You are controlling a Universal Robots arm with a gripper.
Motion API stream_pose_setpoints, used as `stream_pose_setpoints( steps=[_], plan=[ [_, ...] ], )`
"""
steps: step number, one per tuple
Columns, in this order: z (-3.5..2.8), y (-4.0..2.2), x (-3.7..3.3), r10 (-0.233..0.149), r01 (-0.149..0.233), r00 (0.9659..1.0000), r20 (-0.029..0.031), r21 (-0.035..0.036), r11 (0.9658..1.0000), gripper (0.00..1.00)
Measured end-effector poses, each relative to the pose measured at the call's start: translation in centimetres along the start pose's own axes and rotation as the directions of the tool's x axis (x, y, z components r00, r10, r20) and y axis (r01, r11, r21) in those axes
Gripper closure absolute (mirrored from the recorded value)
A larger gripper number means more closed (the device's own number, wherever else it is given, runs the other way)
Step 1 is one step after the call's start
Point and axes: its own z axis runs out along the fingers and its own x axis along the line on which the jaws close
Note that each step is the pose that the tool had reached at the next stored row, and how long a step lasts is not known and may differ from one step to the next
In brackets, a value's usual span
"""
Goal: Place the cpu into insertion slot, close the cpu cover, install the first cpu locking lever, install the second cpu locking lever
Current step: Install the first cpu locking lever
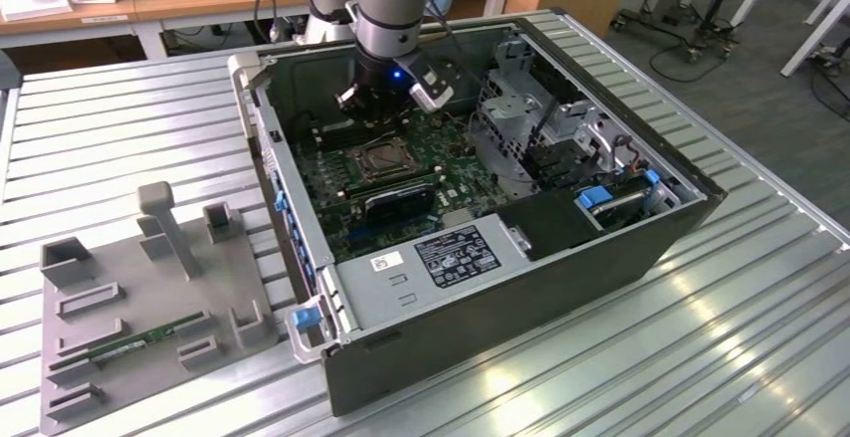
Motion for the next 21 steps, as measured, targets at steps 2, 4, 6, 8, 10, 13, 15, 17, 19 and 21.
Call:
stream_pose_setpoints(
  steps=[2,4,6,8,10,13,15,17,19,21],
  plan=[
    [0.03,-0.01,-0.02,0.000,0.000,1.0000,-0.0001,0.0000,1.0000,0.89],
    [0.06,-0.03,-0.05,0.000,0.000,1.0000,0.0000,0.0000,1.0000,0.89],
    [0.08,-0.04,-0.07,0.000,0.000,1.0000,-0.0001,0.0003,1.0000,0.89],
    [0.11,-0.05,-0.08,0.000,0.000,1.0000,0.0000,0.0004,1.0000,0.89],
    [0.13,-0.07,-0.10,0.000,0.000,1.0000,0.0000,0.0008,1.0000,0.89],
    [0.16,-0.09,-0.12,0.000,0.000,1.0000,0.0000,0.0013,1.0000,0.89],
    [0.19,-0.09,-0.12,0.000,0.000,1.0000,0.0000,0.0013,1.0000,0.89],
    [0.24,-0.10,-0.12,0.000,0.000,1.0000,0.0001,0.0012,1.0000,0.89],
    [0.29,-0.12,-0.12,0.000,0.000,1.0000,0.0000,0.0015,1.0000,0.89],
    [0.33,-0.14,-0.12,0.000,0.000,1.0000,-0.0001,0.0018,1.0000,0.89]
  ],
)
